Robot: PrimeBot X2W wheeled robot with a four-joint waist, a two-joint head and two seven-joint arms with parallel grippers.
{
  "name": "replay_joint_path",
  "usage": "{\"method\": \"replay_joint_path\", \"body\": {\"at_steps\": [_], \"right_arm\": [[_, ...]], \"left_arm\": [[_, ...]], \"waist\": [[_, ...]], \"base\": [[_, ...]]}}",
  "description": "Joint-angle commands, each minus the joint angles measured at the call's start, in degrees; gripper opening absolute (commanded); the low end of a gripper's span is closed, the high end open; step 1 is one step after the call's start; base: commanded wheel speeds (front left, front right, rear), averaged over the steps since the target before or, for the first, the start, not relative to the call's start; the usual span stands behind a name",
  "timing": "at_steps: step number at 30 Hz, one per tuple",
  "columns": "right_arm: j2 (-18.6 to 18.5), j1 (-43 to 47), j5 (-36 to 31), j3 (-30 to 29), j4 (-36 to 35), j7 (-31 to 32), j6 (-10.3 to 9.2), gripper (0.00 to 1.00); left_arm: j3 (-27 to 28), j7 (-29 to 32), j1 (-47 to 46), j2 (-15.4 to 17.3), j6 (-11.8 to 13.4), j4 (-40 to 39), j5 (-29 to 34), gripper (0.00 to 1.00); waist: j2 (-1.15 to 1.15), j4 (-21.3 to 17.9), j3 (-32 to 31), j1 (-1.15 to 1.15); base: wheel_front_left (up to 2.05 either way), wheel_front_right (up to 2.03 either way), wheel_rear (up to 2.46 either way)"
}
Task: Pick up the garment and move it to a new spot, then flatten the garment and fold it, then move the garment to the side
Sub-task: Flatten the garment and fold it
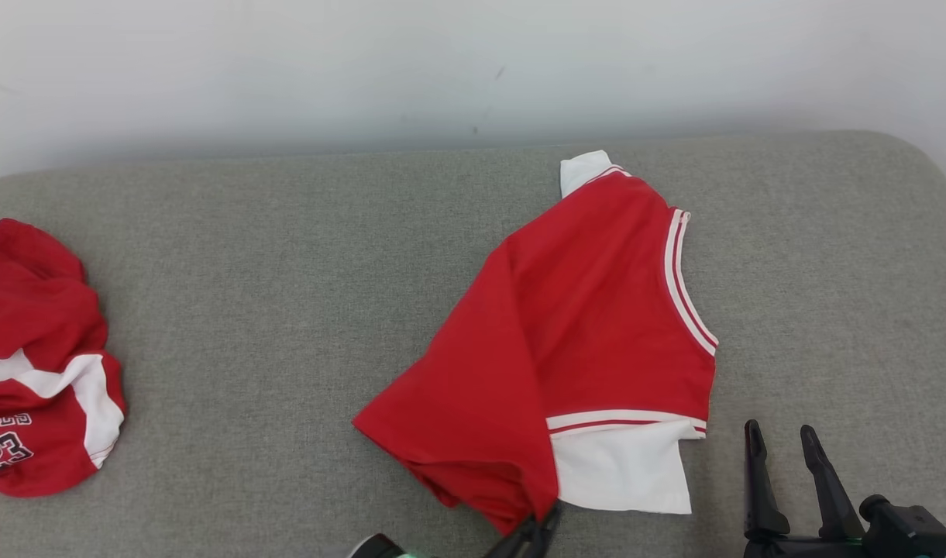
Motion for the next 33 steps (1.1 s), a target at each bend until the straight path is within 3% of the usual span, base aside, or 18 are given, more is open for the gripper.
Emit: {"method": "replay_joint_path", "body": {"at_steps": [1,3,8,15,23,33], "right_arm": [[0.0,-0.1,-0.4,0.0,0.1,0.0,-0.1,1.0],[0.0,-0.2,-0.4,-0.2,-0.1,0.0,-0.1,1.0],[0.0,-1.1,-0.7,0.0,-0.1,0.0,-0.1,1.0],[0.0,-3.2,-0.7,0.9,0.3,0.0,-0.1,1.0],[0.0,-6.9,-0.1,1.9,0.7,0.0,-0.1,1.0],[0.0,-8.1,0.1,2.3,1.6,0.0,-0.1,1.0]], "left_arm": [[-0.6,-0.2,-0.9,0.4,0.0,-0.3,-1.0,0.0],[-3.3,-0.2,-2.2,1.0,0.0,-1.2,-2.3,0.0],[-3.5,-0.2,-6.7,3.3,0.0,-0.5,-3.3,0.0],[3.6,-0.2,-14.8,6.3,0.0,3.5,-4.6,0.0],[12.2,-0.2,-25.9,10.7,0.0,13.4,-5.4,0.0],[21.9,-0.2,-30.1,12.3,0.0,21.5,-4.8,0.0]], "waist": [[0.0,0.2,0.0,0.0],[0.0,0.4,0.2,0.0],[0.0,0.4,1.0,0.0],[0.0,-2.1,2.7,0.0],[0.0,-6.8,6.6,0.0],[0.0,-8.3,8.3,0.0]], "base": [[0.0,0.0,0.0],[0.0,0.0,0.0],[0.0,0.0,0.0],[0.0,0.0,0.0],[0.0,0.0,0.0],[0.0,0.0,0.0]]}}
